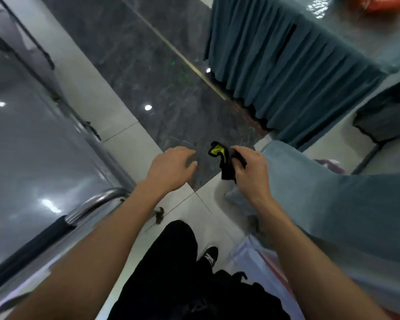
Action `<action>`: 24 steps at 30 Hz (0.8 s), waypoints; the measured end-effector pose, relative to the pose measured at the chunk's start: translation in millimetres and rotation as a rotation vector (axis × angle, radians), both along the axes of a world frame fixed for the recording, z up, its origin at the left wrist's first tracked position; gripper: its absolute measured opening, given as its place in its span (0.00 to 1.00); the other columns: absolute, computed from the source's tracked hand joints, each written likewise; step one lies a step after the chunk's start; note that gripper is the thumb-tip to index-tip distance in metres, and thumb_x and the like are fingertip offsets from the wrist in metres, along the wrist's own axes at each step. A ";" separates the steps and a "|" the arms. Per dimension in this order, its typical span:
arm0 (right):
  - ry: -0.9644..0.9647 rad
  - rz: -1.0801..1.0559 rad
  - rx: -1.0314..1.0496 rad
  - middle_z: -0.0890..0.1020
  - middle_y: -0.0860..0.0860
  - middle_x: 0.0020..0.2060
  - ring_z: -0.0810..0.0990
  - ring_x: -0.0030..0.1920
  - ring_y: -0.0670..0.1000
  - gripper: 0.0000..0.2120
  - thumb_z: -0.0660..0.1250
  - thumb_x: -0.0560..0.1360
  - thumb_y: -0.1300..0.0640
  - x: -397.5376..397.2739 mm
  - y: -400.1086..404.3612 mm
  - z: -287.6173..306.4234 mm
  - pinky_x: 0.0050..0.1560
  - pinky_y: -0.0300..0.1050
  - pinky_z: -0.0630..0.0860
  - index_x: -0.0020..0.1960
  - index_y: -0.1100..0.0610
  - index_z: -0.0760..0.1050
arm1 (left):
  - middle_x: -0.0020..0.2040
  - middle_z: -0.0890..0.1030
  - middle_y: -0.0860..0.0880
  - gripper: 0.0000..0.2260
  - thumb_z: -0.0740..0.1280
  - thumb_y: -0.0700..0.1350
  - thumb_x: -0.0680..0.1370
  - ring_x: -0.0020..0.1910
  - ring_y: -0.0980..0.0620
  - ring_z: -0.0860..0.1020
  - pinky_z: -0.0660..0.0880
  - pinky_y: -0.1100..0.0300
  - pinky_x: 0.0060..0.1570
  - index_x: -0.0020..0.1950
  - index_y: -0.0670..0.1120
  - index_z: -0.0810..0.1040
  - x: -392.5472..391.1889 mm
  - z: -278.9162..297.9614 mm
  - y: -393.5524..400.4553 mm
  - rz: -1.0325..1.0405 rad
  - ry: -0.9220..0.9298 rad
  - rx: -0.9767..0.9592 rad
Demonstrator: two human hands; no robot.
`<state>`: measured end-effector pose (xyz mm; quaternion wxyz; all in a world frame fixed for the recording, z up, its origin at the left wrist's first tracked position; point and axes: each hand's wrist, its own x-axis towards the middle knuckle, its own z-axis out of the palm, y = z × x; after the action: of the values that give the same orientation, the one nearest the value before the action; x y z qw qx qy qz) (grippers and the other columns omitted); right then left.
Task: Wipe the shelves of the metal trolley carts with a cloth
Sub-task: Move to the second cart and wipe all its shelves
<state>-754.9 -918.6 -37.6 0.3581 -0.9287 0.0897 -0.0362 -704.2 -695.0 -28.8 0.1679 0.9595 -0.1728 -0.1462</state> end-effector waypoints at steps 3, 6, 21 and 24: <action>0.038 0.113 0.002 0.83 0.49 0.51 0.78 0.54 0.59 0.13 0.64 0.78 0.64 67.9 0.0 -9.2 0.55 0.59 0.75 0.58 0.53 0.80 | 0.68 0.77 0.51 0.18 0.59 0.56 0.82 0.66 0.46 0.75 0.74 0.47 0.61 0.70 0.53 0.74 42.7 -11.4 6.6 0.122 0.043 0.004; 0.065 0.211 -0.014 0.83 0.48 0.53 0.78 0.56 0.57 0.12 0.64 0.79 0.62 139.3 9.5 -17.0 0.56 0.60 0.75 0.60 0.53 0.79 | 0.63 0.80 0.49 0.16 0.59 0.56 0.81 0.61 0.45 0.77 0.76 0.48 0.56 0.64 0.52 0.77 89.0 -23.8 21.1 0.247 0.055 -0.002; 0.103 0.633 -0.015 0.82 0.42 0.53 0.78 0.59 0.50 0.13 0.65 0.79 0.58 427.8 99.4 -21.9 0.60 0.56 0.77 0.61 0.47 0.78 | 0.70 0.76 0.50 0.19 0.59 0.56 0.82 0.66 0.46 0.75 0.74 0.47 0.62 0.72 0.54 0.73 269.6 -26.9 90.7 0.707 0.145 -0.087; 0.108 0.769 -0.027 0.82 0.43 0.53 0.78 0.58 0.51 0.13 0.65 0.79 0.59 490.9 115.4 -33.5 0.59 0.57 0.76 0.61 0.48 0.78 | 0.73 0.73 0.49 0.21 0.59 0.57 0.83 0.70 0.47 0.72 0.70 0.48 0.68 0.74 0.51 0.71 312.2 -43.3 100.8 0.809 0.180 -0.065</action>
<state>-264.0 -803.2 -71.1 0.3283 -0.8996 -0.2468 0.1485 -392.0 -594.3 -72.2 0.2567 0.9275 0.2290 -0.1461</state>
